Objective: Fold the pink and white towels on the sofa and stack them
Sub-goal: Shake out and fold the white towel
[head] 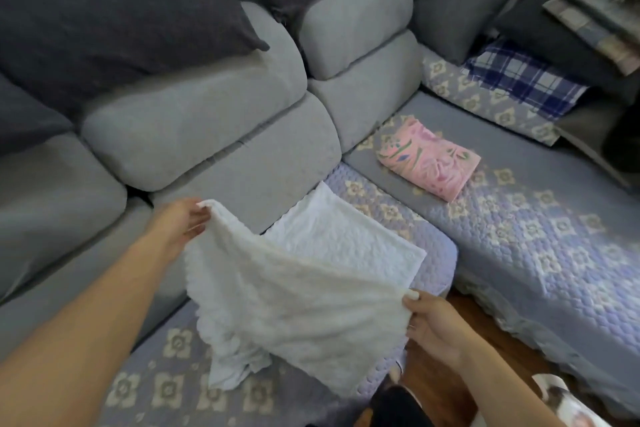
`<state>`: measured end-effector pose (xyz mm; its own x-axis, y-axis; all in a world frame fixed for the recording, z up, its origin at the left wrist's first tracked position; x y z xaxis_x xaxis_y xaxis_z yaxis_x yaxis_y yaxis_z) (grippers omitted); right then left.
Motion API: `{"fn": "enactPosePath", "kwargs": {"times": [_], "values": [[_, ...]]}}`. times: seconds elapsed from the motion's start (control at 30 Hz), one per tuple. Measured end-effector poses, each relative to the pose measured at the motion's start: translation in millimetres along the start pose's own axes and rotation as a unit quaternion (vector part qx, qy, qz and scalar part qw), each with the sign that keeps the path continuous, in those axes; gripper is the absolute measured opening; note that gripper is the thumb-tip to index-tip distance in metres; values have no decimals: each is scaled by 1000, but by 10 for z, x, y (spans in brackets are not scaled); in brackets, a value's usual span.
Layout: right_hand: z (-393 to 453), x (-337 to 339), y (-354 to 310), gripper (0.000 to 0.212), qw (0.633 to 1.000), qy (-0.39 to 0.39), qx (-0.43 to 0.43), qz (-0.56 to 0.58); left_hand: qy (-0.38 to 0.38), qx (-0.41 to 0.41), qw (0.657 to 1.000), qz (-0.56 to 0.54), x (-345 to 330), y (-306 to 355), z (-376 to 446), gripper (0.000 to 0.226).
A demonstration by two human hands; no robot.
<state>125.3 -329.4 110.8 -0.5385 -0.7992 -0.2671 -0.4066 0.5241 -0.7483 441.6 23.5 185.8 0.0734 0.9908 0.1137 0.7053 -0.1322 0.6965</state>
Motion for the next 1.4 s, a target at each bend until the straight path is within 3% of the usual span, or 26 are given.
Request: {"fn": "enactPosePath", "kwargs": {"times": [0.2,0.37,0.5,0.67,0.77,0.83,0.93,1.0,1.07,1.13,1.23,1.3,1.4], "values": [[1229,1077,-105,26,991,121,-36,-35,-6,1,1000,30,-1612,213,1017,41],[2755,1772,50,17,983,169,-48,-59,44,16,996,81,-2792,44,2519,48],[3756,2199,487,38,965,213,-100,-114,74,62,982,162,-3327,-549,3638,19],[4149,2494,767,38,937,232,-124,-231,57,22,960,274,-3889,-871,4077,49],[4106,2485,751,42,921,245,-126,-275,68,-92,938,326,-4018,-954,3836,62],[4033,2456,700,34,908,259,-147,-293,123,-74,936,323,-3844,-1319,3374,62],[3912,2403,547,32,883,263,-179,-345,184,83,931,303,-3372,-2369,2356,56],[3869,2372,467,32,866,258,-190,-383,204,220,907,295,-2964,-3266,1639,52],[3903,2372,442,33,858,247,-185,-411,197,333,873,297,-2588,-4142,1034,55],[3941,2415,451,36,848,244,-180,-434,152,391,846,329,-2419,-4871,574,73],[3962,2462,499,40,832,250,-164,-467,130,378,844,357,-2527,-5186,256,87],[3970,2462,538,39,831,268,-149,-464,153,325,882,306,-2662,-5099,277,88],[3898,2435,636,14,866,297,-161,-368,223,262,903,257,-2677,-5049,378,57]]}}
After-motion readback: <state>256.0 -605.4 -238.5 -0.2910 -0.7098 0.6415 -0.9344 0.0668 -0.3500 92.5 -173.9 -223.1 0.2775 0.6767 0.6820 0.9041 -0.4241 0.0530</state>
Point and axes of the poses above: each hand's wrist, its own z-axis towards the middle knuckle, its own x-axis out of the back of the hand, y = z × x, the point moved 8 cm from there along z, towards the middle knuckle, and after that the axes turned 11 degrees about x, right-handed, at the moved point
